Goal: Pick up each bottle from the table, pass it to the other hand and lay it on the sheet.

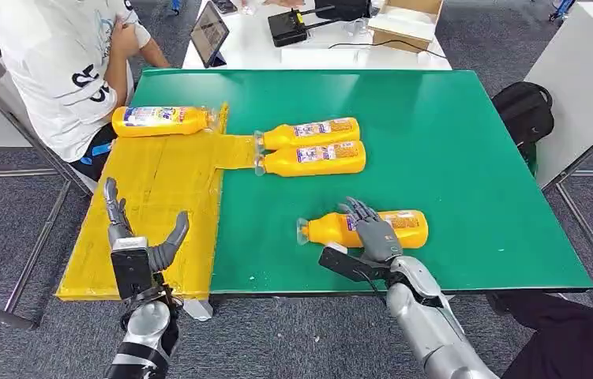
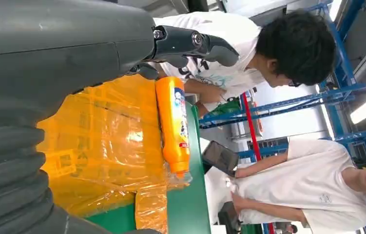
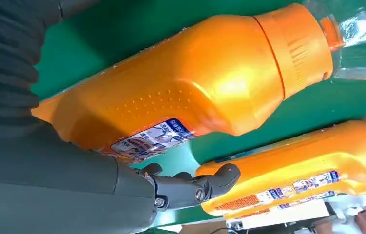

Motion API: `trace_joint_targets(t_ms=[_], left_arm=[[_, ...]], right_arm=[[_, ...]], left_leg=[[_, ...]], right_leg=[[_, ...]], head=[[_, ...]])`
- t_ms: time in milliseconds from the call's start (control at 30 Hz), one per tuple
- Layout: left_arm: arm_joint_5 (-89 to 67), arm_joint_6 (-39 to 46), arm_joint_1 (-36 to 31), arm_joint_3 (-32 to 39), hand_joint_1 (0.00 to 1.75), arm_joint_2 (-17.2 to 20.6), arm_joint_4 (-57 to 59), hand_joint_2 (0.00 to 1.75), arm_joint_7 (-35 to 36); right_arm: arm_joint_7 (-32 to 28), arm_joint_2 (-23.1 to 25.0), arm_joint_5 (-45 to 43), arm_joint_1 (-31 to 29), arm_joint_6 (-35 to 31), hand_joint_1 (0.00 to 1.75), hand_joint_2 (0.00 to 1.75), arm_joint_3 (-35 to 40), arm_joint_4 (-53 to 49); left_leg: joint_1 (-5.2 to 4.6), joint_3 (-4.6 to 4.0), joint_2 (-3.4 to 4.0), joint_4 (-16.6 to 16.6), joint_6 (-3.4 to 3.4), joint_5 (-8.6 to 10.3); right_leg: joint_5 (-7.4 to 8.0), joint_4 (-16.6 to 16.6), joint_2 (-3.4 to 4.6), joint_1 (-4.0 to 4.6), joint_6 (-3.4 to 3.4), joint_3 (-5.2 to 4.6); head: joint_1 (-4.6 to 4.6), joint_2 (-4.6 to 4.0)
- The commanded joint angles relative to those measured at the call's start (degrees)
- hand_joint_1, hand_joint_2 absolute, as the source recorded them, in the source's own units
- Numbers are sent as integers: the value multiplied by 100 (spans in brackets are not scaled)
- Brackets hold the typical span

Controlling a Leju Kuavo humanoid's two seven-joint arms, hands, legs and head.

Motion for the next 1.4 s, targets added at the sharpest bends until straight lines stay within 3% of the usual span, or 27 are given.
trace_joint_targets(t_ms=[33, 300, 900, 1400], left_arm=[[24, -62, -199, 71, 0, -28, 402, 175, 20], [14, -128, -220, 93, 0, -58, 466, 175, 20], [26, -139, -233, 95, 0, -71, 524, 175, 20], [-24, -107, -263, 92, 0, -71, 782, 175, 20]], right_arm=[[-51, -69, 102, -355, 0, 0, 175, 88, 232], [-103, -87, 228, -901, 329, 0, 175, 426, -17], [-105, -167, 208, -881, 366, 0, 175, 467, 48], [-177, -585, 6, -710, 565, 0, 175, 478, 288]], left_leg=[[-2, 30, 2, -2, 9, -11], [-6, 23, 28, 5, 9, -16], [-2, 11, 2, -1, 6, -4], [-1, 27, -10, -6, 9, -7]], right_leg=[[-11, -2, -7, 3, -19, 30], [-9, 11, 18, 0, -19, 15], [-4, 2, -5, 1, -12, 11], [-10, -5, -19, 4, -16, 32]], head=[[0, 0], [0, 0], [0, 0], [0, 0]])
